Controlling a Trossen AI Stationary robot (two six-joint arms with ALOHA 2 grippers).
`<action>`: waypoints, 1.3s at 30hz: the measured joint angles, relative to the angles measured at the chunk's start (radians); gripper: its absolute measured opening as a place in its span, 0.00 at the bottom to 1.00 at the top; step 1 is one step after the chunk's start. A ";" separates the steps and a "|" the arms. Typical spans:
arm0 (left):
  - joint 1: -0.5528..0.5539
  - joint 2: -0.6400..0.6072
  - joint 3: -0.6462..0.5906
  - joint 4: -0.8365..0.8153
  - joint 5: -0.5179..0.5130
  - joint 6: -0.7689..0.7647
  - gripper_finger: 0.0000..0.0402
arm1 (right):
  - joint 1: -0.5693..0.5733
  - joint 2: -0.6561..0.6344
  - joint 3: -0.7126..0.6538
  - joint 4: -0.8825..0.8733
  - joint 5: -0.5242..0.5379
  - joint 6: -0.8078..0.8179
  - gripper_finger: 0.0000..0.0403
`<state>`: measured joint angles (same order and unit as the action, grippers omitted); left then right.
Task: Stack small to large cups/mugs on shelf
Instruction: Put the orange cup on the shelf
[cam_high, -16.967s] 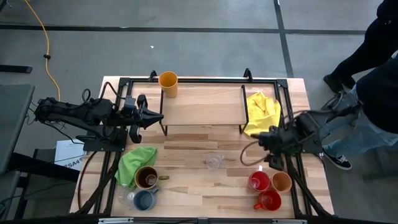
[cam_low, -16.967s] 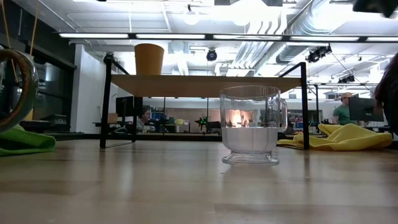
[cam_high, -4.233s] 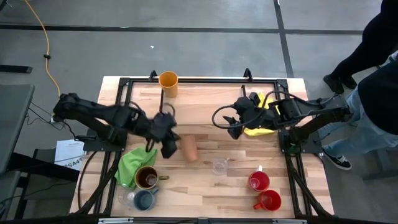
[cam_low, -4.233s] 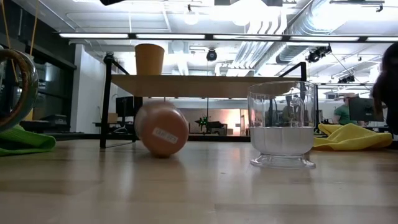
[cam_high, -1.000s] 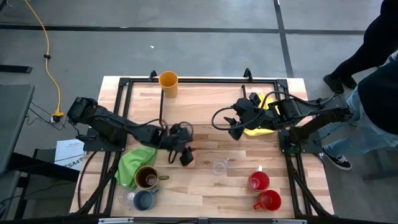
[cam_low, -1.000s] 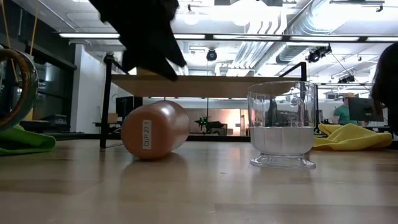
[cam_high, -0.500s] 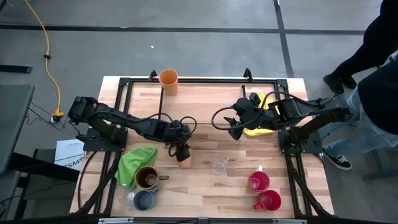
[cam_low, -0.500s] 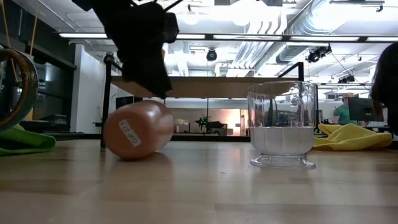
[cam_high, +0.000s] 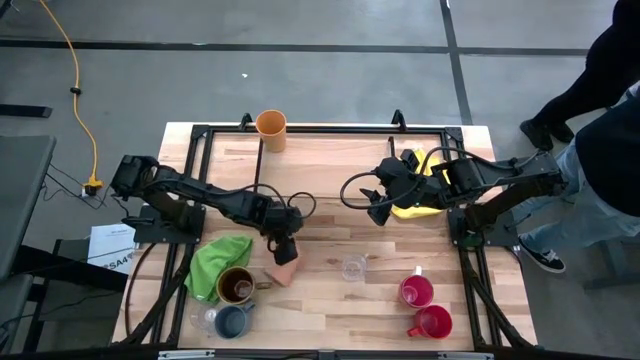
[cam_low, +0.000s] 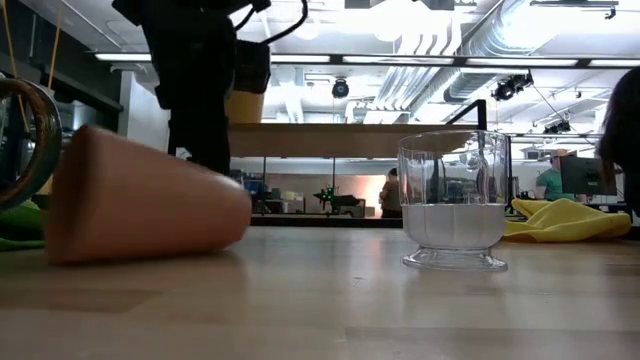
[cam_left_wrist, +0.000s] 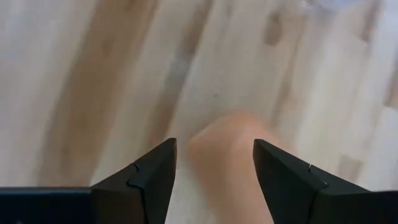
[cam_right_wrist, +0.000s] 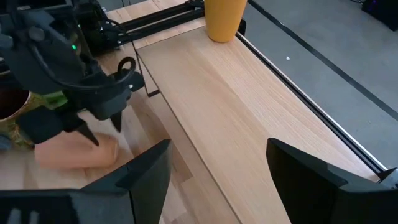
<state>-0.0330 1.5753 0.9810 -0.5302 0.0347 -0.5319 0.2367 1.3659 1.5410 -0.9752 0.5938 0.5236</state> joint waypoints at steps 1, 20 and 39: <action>0.000 -0.002 0.000 0.002 0.005 -0.017 0.50 | 0.000 0.000 0.000 0.000 0.000 0.000 0.63; -0.250 -0.173 0.031 -0.016 -0.228 -0.205 0.50 | 0.000 0.000 0.000 0.000 0.000 0.000 0.63; -0.459 0.348 0.618 -0.511 -0.568 -0.285 0.50 | 0.000 0.000 0.000 0.001 0.000 0.000 0.63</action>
<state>-0.4915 1.9231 1.5989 -1.0415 -0.5334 -0.8172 0.2365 1.3663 1.5410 -0.9743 0.5938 0.5236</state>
